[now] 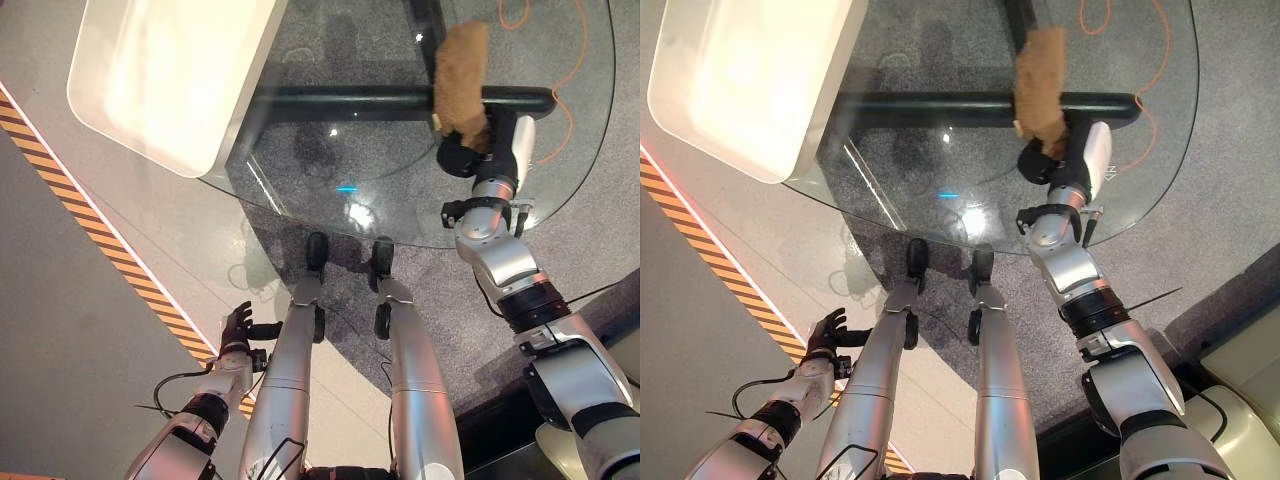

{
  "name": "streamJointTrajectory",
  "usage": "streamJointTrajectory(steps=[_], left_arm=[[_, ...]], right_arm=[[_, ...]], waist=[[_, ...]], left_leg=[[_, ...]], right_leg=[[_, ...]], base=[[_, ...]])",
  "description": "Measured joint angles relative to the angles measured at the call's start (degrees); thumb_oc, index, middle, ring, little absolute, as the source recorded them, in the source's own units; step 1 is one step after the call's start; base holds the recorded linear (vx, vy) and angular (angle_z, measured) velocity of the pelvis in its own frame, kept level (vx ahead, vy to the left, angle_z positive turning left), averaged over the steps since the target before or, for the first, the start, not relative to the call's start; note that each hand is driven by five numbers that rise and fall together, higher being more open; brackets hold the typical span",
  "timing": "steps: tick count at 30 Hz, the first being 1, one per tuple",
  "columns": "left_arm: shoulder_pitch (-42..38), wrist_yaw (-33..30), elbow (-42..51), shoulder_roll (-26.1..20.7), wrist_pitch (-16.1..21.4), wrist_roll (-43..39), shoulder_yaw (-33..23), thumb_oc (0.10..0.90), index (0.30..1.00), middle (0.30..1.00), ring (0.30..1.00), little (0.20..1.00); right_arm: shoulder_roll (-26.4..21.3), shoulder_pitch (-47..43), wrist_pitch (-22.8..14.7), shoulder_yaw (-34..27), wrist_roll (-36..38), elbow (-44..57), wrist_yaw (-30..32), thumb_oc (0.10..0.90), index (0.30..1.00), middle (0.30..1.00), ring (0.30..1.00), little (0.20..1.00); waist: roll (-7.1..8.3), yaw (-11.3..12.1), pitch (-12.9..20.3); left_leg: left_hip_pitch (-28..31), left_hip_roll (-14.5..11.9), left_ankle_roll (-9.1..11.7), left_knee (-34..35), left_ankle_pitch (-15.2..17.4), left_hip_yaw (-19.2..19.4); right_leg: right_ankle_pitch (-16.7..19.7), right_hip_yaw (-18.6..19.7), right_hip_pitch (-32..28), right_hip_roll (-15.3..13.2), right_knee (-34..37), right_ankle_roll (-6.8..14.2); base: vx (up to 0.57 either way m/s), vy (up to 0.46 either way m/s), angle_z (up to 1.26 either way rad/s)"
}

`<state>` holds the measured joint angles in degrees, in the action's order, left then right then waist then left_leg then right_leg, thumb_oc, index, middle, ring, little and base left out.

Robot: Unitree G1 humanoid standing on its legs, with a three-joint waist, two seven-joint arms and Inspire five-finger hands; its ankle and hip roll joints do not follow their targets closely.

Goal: Wipe the table with a cloth and put it in the basket.

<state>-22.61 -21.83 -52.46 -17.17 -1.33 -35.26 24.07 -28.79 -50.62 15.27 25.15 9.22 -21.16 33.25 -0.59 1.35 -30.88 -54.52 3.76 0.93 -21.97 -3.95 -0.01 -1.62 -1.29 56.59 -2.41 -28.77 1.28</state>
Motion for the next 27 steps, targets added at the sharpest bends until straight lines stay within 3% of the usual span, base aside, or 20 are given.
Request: streamJointTrajectory(steps=[3, 12, 20, 27], left_arm=[[-0.1, 0.0, 0.0, 0.0, 0.0, -1.0, 0.0, 0.8, 0.9, 0.9, 0.9, 0.9], [-2.3, 1.3, -0.3, 0.9, -0.2, -2.0, 0.5, 0.8, 0.9, 0.9, 0.9, 0.9], [-2.7, 2.4, -0.5, 0.9, -0.4, -2.1, 0.6, 0.8, 0.9, 0.9, 0.9, 0.9], [-4.1, 2.4, -0.7, 0.8, -0.8, -2.1, 1.0, 0.8, 0.9, 0.9, 0.9, 0.9]], right_arm=[[0.2, -1.1, -0.3, 5.3, -2.6, 2.0, -6.7, 0.1, 0.3, 0.3, 0.3, 0.2], [4.3, -1.7, 0.4, 15.6, -3.6, 3.8, -15.7, 0.1, 0.3, 0.3, 0.3, 0.2], [3.6, -2.9, 1.6, 17.7, -4.7, 4.2, -22.0, 0.1, 0.3, 0.3, 0.3, 0.2], [3.6, -3.1, 4.3, 17.7, -3.3, 5.4, -19.9, 0.1, 0.3, 0.3, 0.3, 0.2]], waist=[[-0.03, 0.2, 0.0], [-0.04, 2.5, 0.0], [-0.03, 2.0, 0.0], [-0.02, 1.8, 0.0]], left_leg=[[0.0, -0.1, 0.4, 0.2, -0.1, -0.4], [0.0, -0.3, 1.0, 1.0, -0.5, -1.1], [0.0, 0.6, 0.9, 0.9, -0.5, -1.1], [0.0, 0.6, 0.9, 0.8, -0.5, -1.1]], right_leg=[[0.0, -0.3, 0.1, 0.3, 0.0, -0.1], [-0.4, -1.5, 0.1, 0.0, -0.2, -0.9], [-0.6, -1.5, 0.1, -0.6, -0.9, -0.4], [-0.6, -1.4, 0.1, -0.7, -1.0, -0.4]], base=[[0.0, 0.003, 0.01], [0.0, 0.007, 0.06], [0.0, -0.009, 0.03], [0.0, 0.0, 0.0]])
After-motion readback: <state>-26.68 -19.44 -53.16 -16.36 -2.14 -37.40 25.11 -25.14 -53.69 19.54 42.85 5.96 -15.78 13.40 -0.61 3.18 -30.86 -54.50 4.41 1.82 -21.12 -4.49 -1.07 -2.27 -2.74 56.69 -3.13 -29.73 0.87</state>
